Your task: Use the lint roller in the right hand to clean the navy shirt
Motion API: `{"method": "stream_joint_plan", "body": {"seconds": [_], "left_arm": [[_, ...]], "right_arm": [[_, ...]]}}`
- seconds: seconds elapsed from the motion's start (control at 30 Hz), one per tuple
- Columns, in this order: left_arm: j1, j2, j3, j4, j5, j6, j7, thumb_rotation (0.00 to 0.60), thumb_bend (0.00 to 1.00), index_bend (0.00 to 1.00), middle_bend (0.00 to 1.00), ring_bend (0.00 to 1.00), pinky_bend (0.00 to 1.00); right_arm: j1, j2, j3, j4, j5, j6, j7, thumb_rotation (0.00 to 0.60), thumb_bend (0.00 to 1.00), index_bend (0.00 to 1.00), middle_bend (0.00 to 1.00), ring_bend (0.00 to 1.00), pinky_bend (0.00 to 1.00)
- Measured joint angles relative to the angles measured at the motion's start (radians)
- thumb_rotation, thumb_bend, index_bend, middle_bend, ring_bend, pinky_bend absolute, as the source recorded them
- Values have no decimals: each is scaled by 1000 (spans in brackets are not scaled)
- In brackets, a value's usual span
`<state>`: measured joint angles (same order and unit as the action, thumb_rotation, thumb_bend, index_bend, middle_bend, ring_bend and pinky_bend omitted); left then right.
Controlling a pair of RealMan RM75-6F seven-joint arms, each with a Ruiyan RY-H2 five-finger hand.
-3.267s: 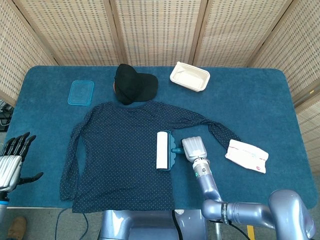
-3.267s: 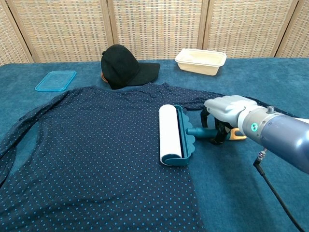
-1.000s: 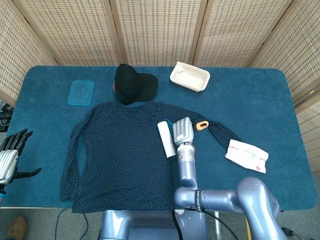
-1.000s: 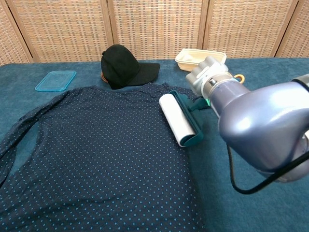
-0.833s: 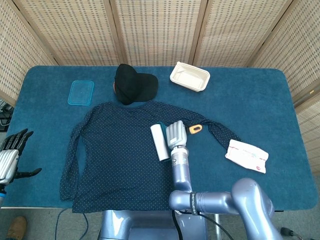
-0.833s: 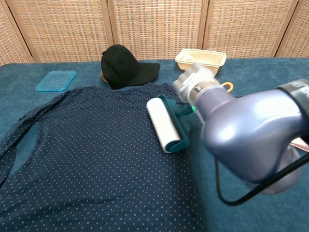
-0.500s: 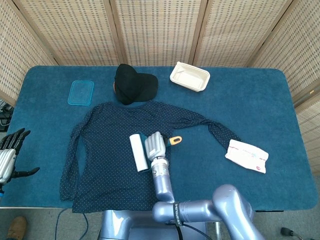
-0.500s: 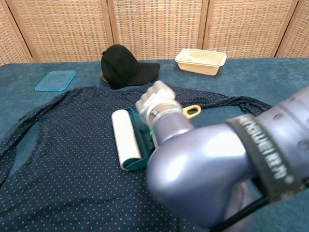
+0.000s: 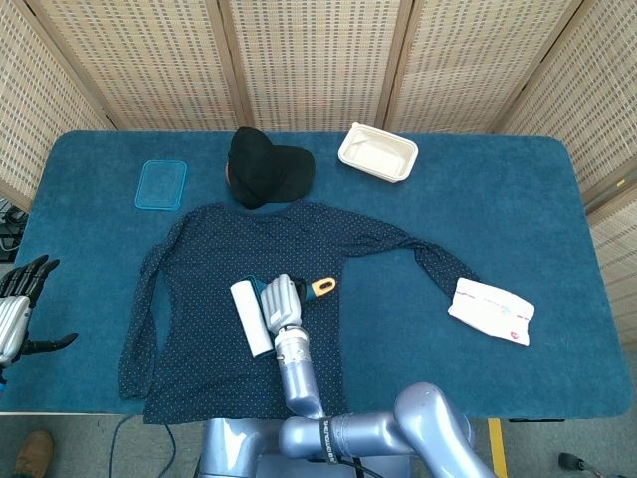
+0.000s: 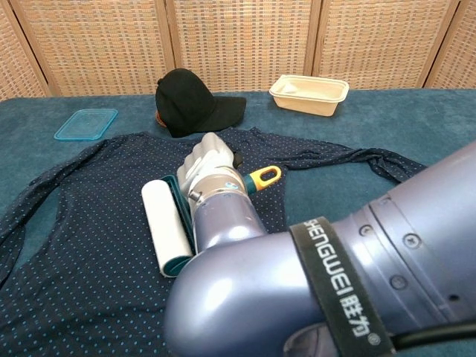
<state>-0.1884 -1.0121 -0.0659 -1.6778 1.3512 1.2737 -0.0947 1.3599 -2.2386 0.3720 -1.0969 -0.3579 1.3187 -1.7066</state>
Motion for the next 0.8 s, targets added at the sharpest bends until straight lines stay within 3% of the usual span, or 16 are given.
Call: {"method": "stream_joint_plan", "body": {"seconds": [0.53,0.8], "left_arm": [[-4,-12,4,-12,-2,1,48,600,0,0,0,0,0],[-5,-16,3,-15,-11,0,62,600,0,0,0,0,0]], "right_arm": [[-128,195,-137,-58,-71,50,-122,600,809,737,1000,1000,1000],[-160,217,-145,-45,-83,34,-119,600,809,716,1000,1000,1000]]}}
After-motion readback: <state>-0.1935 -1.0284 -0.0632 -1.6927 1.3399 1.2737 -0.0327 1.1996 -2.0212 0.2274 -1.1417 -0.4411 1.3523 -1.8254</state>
